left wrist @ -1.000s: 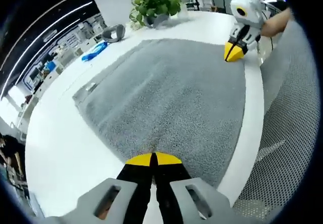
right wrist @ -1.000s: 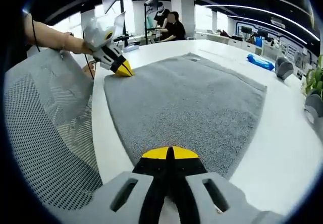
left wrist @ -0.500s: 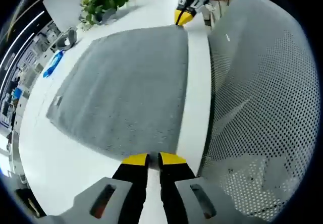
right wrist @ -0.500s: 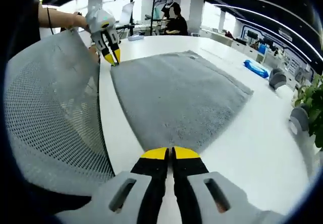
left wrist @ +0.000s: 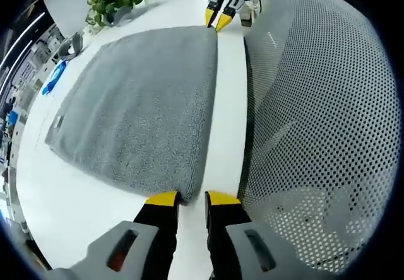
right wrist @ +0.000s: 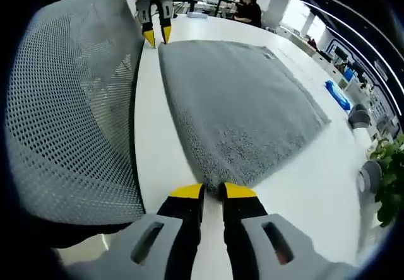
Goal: Fold the towel on the table until its edges align and the towel forms a compact rectangular stack.
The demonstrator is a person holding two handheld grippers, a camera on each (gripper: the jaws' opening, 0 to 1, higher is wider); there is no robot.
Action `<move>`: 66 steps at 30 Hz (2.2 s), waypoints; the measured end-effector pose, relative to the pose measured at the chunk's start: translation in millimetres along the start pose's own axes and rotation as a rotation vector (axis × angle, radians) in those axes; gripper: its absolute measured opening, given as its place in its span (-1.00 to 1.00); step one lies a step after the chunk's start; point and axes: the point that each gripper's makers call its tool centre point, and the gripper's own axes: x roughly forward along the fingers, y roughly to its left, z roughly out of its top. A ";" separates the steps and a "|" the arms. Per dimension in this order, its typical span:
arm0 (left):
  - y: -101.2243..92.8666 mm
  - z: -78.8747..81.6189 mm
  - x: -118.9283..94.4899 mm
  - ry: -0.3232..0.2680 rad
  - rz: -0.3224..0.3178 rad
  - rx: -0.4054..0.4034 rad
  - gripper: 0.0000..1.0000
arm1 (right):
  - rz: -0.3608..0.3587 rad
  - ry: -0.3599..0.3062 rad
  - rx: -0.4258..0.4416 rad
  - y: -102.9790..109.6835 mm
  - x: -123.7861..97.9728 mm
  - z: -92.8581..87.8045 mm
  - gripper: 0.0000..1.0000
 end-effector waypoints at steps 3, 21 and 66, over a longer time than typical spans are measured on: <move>3.5 -0.4 -1.3 -0.005 0.017 -0.017 -0.77 | -0.007 0.016 0.034 -4.1 0.6 -1.5 -0.91; 59.6 63.0 -87.9 -0.335 0.339 -0.258 -0.96 | -0.216 -0.284 0.426 -46.0 -57.6 42.4 -1.00; 33.3 99.6 -225.9 -0.735 0.704 -0.522 -0.97 | -0.498 -0.519 0.483 -63.5 -201.3 129.0 -1.00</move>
